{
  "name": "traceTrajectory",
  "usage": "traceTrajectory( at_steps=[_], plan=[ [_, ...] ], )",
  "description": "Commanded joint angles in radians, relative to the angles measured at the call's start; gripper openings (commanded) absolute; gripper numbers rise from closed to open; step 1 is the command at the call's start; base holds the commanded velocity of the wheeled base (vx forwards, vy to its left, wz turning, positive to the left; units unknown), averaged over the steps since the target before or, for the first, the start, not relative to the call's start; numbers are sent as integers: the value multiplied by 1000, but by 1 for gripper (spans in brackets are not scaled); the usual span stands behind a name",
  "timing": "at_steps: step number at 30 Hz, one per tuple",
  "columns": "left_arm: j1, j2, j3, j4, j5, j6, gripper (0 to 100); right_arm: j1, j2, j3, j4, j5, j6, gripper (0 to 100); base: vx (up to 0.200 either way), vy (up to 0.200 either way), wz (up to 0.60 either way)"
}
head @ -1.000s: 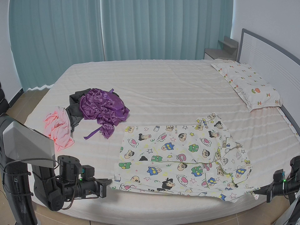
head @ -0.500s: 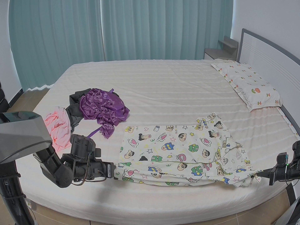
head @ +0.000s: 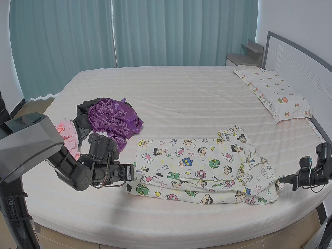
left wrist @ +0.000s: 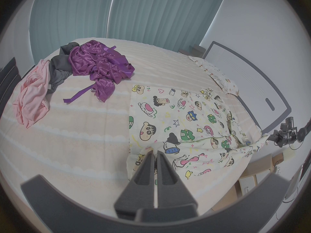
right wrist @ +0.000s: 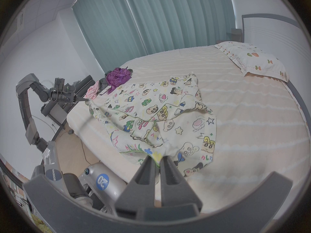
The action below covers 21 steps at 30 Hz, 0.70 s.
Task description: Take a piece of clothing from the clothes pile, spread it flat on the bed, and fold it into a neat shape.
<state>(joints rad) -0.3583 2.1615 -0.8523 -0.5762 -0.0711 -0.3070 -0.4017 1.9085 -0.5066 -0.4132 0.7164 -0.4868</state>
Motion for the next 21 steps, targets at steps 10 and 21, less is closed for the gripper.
traceTrajectory(
  at_steps=[10,21],
  plan=[
    [2,116,-83,1,53,-4,0,34,95,-162,-4,-35,157,0,0,0,0],
    [5,192,-155,1,59,-9,0,67,190,-282,-7,-38,294,0,0,0,0]
  ],
)
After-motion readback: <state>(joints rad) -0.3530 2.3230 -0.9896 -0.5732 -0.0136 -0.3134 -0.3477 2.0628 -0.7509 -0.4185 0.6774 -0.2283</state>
